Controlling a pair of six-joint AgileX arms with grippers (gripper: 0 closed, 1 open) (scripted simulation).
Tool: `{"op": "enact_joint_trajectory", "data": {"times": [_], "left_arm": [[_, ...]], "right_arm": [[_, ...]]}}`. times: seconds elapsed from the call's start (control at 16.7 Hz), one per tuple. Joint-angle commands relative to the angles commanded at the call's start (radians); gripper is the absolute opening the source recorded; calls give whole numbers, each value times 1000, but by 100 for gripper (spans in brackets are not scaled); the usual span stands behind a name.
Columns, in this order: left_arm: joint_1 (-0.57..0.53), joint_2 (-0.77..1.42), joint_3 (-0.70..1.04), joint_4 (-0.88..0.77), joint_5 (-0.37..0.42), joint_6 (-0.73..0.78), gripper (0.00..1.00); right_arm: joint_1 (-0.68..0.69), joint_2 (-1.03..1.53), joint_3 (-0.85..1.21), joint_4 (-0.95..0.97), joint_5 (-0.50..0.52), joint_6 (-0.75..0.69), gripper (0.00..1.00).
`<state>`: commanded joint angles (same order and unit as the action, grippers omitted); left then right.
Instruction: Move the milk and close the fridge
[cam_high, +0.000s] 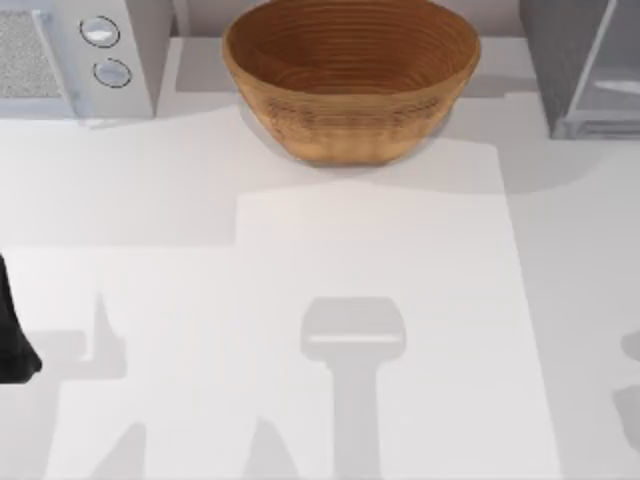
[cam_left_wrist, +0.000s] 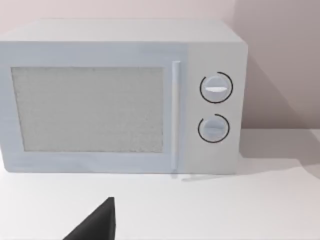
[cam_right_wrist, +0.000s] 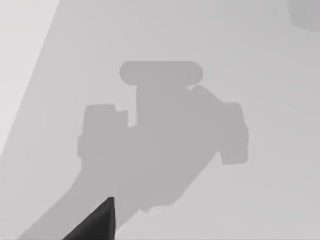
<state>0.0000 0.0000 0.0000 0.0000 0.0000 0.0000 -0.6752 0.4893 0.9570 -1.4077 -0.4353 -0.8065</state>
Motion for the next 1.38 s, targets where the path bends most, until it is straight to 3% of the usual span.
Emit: {"op": "enact_joint_trajectory", "data": {"times": [0.36, 0.66, 0.96, 1.38], "left_arm": [[0, 0, 0, 0, 0, 0, 100], [0, 0, 0, 0, 0, 0, 100], [0, 0, 0, 0, 0, 0, 100], [0, 0, 0, 0, 0, 0, 100]], "right_arm": [[-570, 656, 193, -8, -269, -698, 100], [-956, 1106, 312, -42, -431, -1086, 100], [-1125, 1316, 372, -67, -506, -1231, 100], [-1130, 1328, 374, -67, -510, -1236, 100]]}}
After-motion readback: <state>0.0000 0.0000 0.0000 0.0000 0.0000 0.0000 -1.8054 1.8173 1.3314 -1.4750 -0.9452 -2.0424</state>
